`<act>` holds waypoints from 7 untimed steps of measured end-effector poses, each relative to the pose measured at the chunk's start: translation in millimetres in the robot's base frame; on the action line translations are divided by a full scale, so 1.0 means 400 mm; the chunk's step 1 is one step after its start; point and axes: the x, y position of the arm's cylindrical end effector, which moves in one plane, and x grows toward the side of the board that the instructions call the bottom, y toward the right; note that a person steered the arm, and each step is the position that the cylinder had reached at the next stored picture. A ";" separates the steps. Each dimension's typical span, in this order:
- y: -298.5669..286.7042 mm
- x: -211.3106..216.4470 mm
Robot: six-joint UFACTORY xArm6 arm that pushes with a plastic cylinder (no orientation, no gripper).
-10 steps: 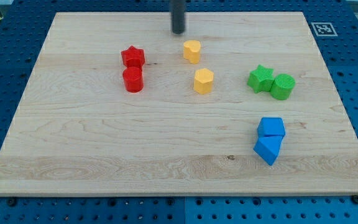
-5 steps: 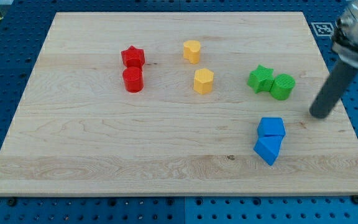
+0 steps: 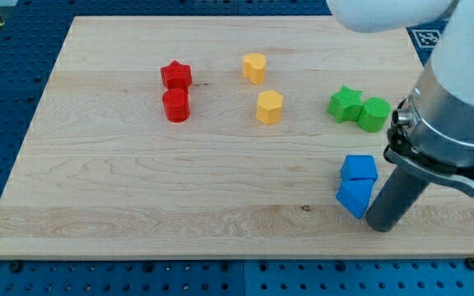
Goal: Slide blue triangle to center
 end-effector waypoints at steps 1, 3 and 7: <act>-0.032 -0.040; -0.180 -0.046; -0.109 -0.057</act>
